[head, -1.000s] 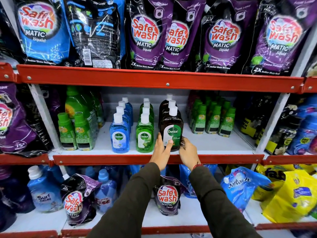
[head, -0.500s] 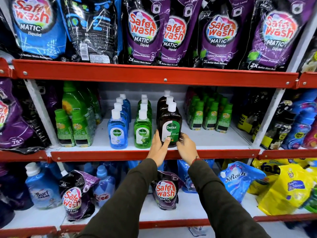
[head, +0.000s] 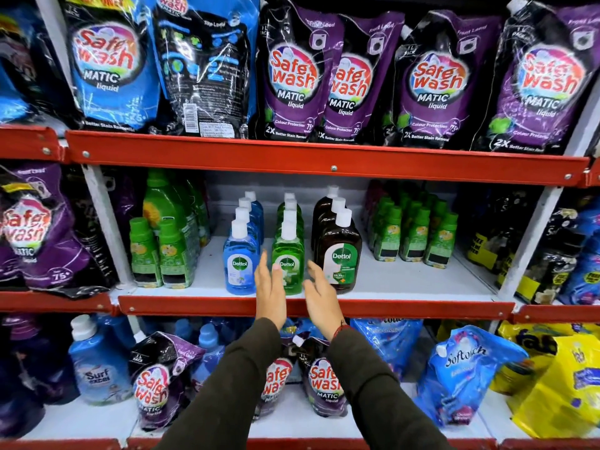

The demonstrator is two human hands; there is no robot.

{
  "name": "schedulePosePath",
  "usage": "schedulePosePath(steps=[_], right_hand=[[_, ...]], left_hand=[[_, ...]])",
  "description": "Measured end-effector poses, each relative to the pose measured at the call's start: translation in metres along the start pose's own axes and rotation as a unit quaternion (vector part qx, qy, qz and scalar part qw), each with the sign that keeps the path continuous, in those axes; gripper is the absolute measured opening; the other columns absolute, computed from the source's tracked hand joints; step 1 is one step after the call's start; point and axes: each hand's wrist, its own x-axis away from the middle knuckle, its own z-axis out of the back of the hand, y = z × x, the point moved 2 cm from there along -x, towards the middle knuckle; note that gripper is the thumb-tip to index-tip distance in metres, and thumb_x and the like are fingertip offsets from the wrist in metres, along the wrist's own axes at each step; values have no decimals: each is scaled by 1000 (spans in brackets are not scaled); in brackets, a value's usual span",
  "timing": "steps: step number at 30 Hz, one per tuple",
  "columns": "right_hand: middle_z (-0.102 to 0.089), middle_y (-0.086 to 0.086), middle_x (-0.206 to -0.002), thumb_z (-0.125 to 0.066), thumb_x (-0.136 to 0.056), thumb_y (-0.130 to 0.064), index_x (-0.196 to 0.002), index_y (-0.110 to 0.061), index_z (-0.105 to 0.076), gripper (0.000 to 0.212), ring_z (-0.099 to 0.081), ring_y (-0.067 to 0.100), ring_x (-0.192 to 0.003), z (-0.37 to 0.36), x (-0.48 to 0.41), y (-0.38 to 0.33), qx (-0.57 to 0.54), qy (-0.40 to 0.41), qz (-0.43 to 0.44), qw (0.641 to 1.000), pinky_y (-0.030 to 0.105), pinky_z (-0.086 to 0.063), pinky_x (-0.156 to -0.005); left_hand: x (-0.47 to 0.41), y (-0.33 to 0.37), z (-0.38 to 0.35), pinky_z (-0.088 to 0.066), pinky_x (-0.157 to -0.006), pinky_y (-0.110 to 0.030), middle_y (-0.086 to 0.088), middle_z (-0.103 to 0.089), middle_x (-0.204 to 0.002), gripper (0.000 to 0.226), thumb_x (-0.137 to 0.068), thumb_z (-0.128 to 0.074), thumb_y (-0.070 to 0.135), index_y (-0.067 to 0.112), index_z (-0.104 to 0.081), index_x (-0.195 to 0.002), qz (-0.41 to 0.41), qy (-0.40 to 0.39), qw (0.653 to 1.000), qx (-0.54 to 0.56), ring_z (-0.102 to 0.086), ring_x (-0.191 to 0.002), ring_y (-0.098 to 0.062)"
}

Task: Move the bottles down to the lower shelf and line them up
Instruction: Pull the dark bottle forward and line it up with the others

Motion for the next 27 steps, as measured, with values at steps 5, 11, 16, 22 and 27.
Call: schedulePosePath(steps=[5,11,16,22,27], right_hand=[[-53,5,-141,-38,-99,-9,-148,-14,-35,50,-48,8,-118,-4,-7,-2,23,-29,-15,999,24,-36,-106],[-54,-2,-126,-41,-98,-6,-145,-13,-39,48,-50,7,-116,-3,-2,-3,24,-18,-1,1000,20,-36,-101],[-53,-2,-130,-42,-97,-5,-147,-14,-36,52,-48,7,-119,-6,-2,-3,37,-28,1,999,21,-34,-104],[-49,11,-147,-42,-97,-5,-149,-11,-33,53,-46,10,-124,-7,1,-8,72,-35,-1,997,19,-29,-105],[-48,12,-142,-46,-95,-9,-144,-11,-38,49,-47,21,-131,-10,1,-1,92,14,9,996,36,-35,-116]], left_hand=[[-11,-7,2,-15,-126,-34,0,-24,-166,56,-107,-29,40,22,-19,-159,34,-49,998,-29,-22,-152,-13],[-8,-6,5,-16,-126,-37,0,-24,-166,58,-106,-34,41,25,-16,-159,29,-67,996,-48,-23,-151,-14],[-6,-3,6,-17,-124,-33,-2,-24,-166,58,-107,-34,39,24,-14,-159,26,-74,996,-53,-24,-151,-16],[-4,1,6,-9,-124,-33,-2,-14,-169,64,-107,-33,38,22,-3,-161,27,-103,991,-77,-12,-155,-17],[13,3,18,-14,-120,-24,4,-19,-167,56,-107,-36,30,23,-17,-159,-30,-40,998,-47,-18,-151,-8]])
